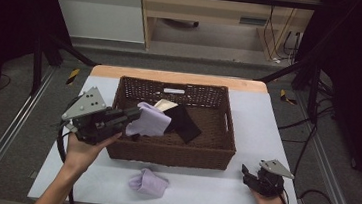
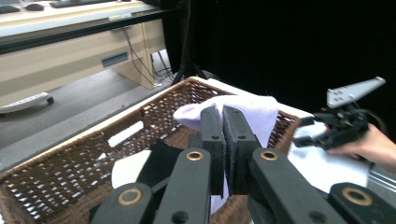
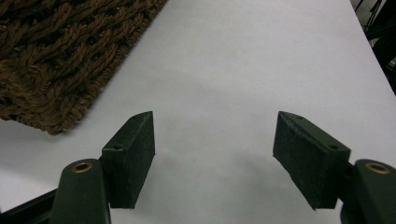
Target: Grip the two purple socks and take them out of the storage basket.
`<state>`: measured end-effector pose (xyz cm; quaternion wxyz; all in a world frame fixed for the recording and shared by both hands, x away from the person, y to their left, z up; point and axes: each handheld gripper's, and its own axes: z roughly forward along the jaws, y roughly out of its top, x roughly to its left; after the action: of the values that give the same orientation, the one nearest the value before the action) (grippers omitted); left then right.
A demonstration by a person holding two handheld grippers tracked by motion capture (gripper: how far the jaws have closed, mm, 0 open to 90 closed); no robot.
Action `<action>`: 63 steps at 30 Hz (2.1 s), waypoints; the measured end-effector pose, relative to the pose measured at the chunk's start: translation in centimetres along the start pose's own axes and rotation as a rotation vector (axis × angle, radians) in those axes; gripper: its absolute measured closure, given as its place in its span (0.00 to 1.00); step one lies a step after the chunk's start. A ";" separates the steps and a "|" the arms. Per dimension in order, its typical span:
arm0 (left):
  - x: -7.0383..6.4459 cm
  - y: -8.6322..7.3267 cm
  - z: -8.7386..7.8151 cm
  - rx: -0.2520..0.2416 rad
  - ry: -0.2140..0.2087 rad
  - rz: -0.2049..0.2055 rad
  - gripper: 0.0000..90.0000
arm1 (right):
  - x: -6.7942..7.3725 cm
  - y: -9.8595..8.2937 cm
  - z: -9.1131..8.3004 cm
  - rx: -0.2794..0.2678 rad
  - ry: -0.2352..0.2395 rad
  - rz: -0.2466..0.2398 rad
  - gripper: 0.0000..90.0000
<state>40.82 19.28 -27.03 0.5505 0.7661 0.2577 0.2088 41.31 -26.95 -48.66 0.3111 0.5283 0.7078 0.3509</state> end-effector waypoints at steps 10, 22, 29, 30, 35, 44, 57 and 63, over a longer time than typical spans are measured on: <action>-2.1 -2.9 -0.7 0.047 -0.046 0.008 0.97 | 0.0 0.0 0.0 0.002 0.000 -0.004 0.33; -2.6 -8.9 2.8 0.180 -0.104 -0.078 0.96 | 0.1 0.0 0.0 0.001 -0.001 -0.008 0.34; -2.4 -12.1 5.5 0.283 -0.102 -0.112 0.96 | 0.1 0.0 0.0 -0.001 -0.003 -0.007 0.34; -2.4 -12.4 5.8 0.298 -0.090 -0.106 0.96 | 0.1 0.0 0.0 -0.001 -0.003 -0.008 0.34; -2.3 -13.9 6.8 0.337 -0.084 -0.110 0.96 | 0.1 0.0 0.0 0.003 -0.002 -0.008 0.34; -2.6 -15.5 8.3 0.378 -0.089 -0.125 0.93 | 0.2 0.0 0.1 0.005 -0.004 -0.015 0.34; -1.7 -14.6 6.1 0.314 -0.078 -0.186 0.49 | 0.1 0.0 0.1 0.010 -0.006 -0.008 0.32; -0.2 -14.5 3.8 0.282 -0.029 -0.200 0.44 | 0.1 0.0 0.0 0.004 -0.007 -0.006 0.32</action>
<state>40.54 20.13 -42.03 0.4594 0.8091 0.3514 0.1040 41.32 -26.83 -48.67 0.3134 0.5279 0.7092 0.3466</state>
